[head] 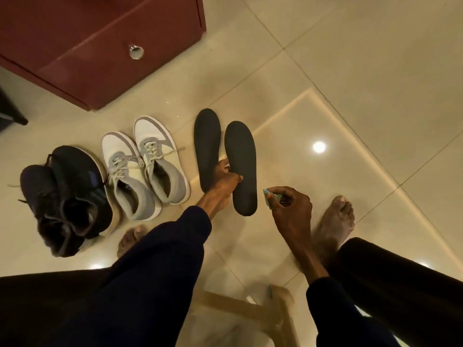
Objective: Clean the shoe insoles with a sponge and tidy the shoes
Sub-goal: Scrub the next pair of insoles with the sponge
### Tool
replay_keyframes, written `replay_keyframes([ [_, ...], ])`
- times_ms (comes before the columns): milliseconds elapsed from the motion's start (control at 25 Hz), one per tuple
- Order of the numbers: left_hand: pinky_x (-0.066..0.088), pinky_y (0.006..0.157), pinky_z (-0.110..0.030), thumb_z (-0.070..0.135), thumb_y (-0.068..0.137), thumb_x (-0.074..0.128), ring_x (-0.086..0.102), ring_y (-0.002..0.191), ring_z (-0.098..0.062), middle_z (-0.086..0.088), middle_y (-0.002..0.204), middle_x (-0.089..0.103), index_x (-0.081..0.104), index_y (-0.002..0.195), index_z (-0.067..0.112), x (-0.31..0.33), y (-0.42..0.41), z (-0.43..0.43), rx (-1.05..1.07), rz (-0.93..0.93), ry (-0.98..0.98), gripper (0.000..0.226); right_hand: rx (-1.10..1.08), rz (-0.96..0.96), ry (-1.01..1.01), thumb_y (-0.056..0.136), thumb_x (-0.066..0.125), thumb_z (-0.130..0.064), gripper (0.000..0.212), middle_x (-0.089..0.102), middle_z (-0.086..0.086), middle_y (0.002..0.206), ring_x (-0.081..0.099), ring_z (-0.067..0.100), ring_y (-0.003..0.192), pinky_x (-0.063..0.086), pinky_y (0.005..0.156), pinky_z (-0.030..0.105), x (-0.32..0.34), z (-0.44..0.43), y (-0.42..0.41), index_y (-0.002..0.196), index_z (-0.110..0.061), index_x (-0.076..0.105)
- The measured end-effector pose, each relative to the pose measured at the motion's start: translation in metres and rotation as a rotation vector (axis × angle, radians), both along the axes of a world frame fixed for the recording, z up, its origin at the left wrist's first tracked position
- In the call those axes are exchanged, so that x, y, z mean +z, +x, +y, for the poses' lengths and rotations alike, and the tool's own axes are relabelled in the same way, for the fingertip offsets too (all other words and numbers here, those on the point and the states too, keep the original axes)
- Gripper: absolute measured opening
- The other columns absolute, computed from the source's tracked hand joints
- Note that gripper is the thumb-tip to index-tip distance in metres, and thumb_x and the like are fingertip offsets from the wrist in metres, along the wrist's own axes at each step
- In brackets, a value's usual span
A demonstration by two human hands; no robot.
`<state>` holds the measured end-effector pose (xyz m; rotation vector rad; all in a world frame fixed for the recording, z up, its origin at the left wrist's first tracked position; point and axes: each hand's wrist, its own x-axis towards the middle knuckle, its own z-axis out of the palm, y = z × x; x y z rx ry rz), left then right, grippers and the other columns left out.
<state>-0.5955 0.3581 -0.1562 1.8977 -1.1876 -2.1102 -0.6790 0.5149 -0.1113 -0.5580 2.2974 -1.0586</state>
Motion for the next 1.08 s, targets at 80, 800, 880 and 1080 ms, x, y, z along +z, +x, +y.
replay_keyframes([
  [80, 0.057, 0.086, -0.026, -0.014, 0.092, 0.061, 0.061, 0.116, -0.02, -0.006, 0.141, 0.059, 0.04, 0.154, 0.012, -0.021, -0.011, -0.011, -0.016, -0.019, -0.01, 0.071, -0.008, -0.013, 0.013, 0.09, 0.077, -0.017, 0.012, 0.074, -0.005, 0.094, 0.067, -0.003, 0.085, 0.051, 0.073, 0.006, -0.026, -0.006, -0.003, 0.101, -0.011, 0.079],
  [800, 0.049, 0.109, -0.036, 0.003, 0.089, 0.075, 0.053, 0.13, -0.022, -0.004, 0.141, 0.054, 0.058, 0.138, 0.017, -0.073, -0.001, 0.003, 0.041, -0.413, -0.661, 0.054, -0.173, -0.25, 0.264, 0.09, 0.064, 0.005, 0.029, 0.065, 0.009, 0.116, 0.061, 0.018, 0.104, 0.052, 0.091, 0.026, -0.114, -0.071, -0.009, 0.118, -0.004, 0.066],
  [880, 0.047, 0.109, -0.036, 0.004, 0.087, 0.077, 0.049, 0.132, -0.025, -0.006, 0.143, 0.05, 0.057, 0.139, 0.017, -0.077, 0.009, -0.001, -0.014, -0.515, -0.796, 0.057, -0.199, -0.261, 0.339, 0.085, 0.078, -0.012, 0.042, 0.06, 0.011, 0.119, 0.059, 0.027, 0.112, 0.053, 0.092, 0.034, -0.12, -0.082, 0.001, 0.122, -0.007, 0.059],
  [1080, 0.016, 0.122, -0.031, 0.004, 0.09, 0.072, 0.03, 0.149, -0.032, -0.012, 0.159, 0.035, 0.036, 0.156, 0.015, -0.099, 0.032, -0.013, -0.173, -0.687, -0.837, 0.075, -0.123, -0.037, 0.497, 0.076, 0.088, -0.042, 0.065, 0.056, 0.013, 0.124, 0.049, 0.03, 0.116, 0.04, 0.086, 0.029, -0.131, -0.101, 0.016, 0.119, -0.007, 0.055],
])
